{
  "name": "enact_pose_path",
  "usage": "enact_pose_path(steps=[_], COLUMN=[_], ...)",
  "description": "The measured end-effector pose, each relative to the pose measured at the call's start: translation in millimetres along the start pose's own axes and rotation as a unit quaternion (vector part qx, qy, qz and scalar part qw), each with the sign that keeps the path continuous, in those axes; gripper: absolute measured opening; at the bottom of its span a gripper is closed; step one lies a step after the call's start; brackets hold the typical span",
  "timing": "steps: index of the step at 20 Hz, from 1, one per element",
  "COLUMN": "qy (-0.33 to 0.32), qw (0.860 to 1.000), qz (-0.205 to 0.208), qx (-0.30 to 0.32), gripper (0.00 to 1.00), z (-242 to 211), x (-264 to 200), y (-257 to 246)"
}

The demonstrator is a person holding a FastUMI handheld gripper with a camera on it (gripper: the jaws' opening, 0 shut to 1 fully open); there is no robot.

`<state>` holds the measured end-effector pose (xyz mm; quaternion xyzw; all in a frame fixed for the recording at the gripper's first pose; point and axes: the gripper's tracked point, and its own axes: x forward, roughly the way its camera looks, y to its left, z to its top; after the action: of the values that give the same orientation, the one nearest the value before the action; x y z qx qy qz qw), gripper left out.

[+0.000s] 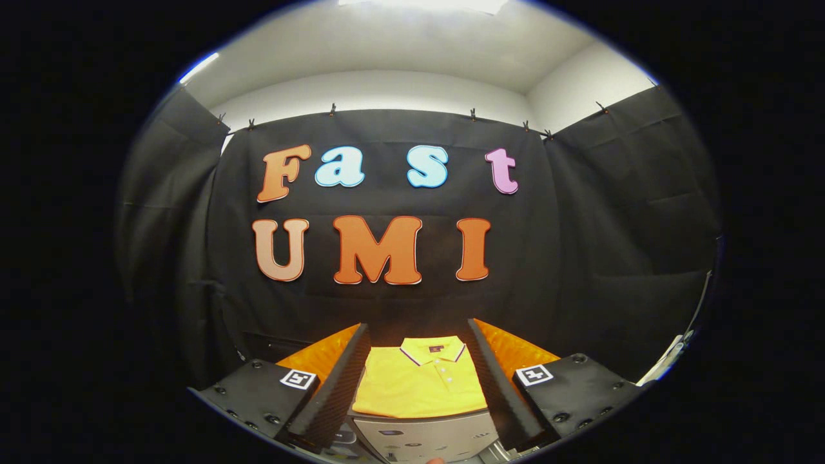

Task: Put the clothes into the washing machine and then close the washing machine lid.

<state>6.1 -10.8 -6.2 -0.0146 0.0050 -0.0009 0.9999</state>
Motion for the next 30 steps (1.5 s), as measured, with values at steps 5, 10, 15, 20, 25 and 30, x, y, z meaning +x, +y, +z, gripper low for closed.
enact_pose_path(steps=[5, 10, 15, 20, 25, 30], qy=[-0.002, 0.001, -0.001, 0.002, -0.002, 0.0], qw=[1.0, 1.0, 1.0, 1.0, 1.0, 0.999], qz=[-0.001, 0.001, 0.003, 0.008, 0.021, 0.038], qx=[-0.005, -0.008, -0.014, -0.02, -0.012, 0.014], gripper=[0.97, 0.97, 0.97, 0.97, 0.96, 0.96], z=[1, 2, 4, 5, 9, -3], x=[3, 7, 8, 9, 15, 36], y=[-3, -2, -3, -7, -17, -38])
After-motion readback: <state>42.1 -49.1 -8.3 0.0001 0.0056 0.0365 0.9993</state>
